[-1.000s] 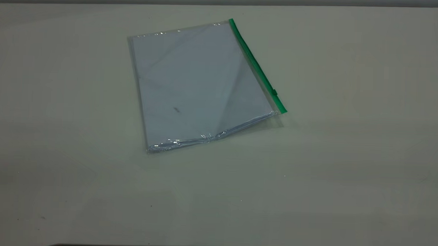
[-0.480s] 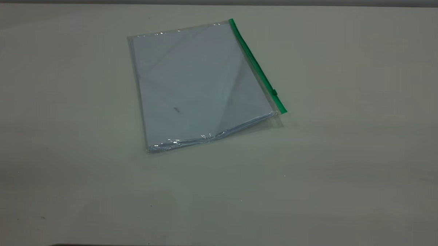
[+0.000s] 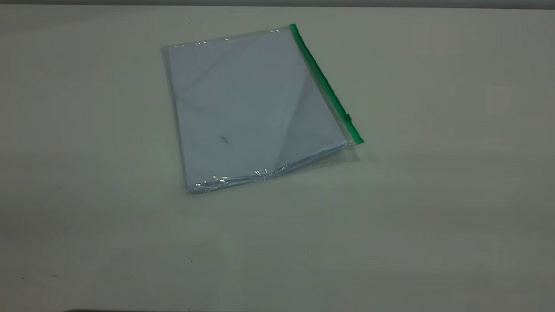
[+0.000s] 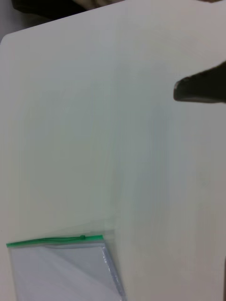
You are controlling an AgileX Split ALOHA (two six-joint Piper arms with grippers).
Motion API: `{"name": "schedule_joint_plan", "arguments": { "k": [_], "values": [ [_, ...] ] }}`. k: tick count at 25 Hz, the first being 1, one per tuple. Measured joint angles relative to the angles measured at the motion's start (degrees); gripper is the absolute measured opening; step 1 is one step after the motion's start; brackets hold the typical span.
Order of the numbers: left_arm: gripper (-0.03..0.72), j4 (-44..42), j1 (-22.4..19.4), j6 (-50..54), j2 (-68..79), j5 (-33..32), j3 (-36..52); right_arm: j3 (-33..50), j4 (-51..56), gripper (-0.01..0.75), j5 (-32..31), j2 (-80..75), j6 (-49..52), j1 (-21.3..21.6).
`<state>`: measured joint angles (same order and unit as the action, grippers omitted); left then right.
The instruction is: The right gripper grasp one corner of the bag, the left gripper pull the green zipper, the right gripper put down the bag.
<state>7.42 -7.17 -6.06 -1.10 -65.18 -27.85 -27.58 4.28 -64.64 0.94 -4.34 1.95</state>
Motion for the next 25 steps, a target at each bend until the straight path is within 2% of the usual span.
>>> {"name": "schedule_joint_plan", "arguments": {
  "k": [13, 16, 20, 25],
  "values": [
    [0.511, 0.33, 0.00, 0.87, 0.00, 0.00, 0.00, 0.00, 0.14, 0.466, 0.05, 0.00, 0.00, 0.00],
    [0.511, 1.65, 0.00, 1.37, 0.20, 0.56, -0.12, -0.11, 3.35, 0.466, 1.47, -0.29, 0.00, 0.00],
    [0.511, 3.61, 0.00, 3.74, 5.69, 4.93, -1.85, -0.05, 11.65, 0.466, 9.74, -7.36, -2.84, 0.00],
    [0.511, 4.36, 0.00, 3.15, 20.93, 15.31, -4.37, 0.94, 18.19, 0.466, 22.23, -24.74, -12.25, -0.91]
  ]
}}
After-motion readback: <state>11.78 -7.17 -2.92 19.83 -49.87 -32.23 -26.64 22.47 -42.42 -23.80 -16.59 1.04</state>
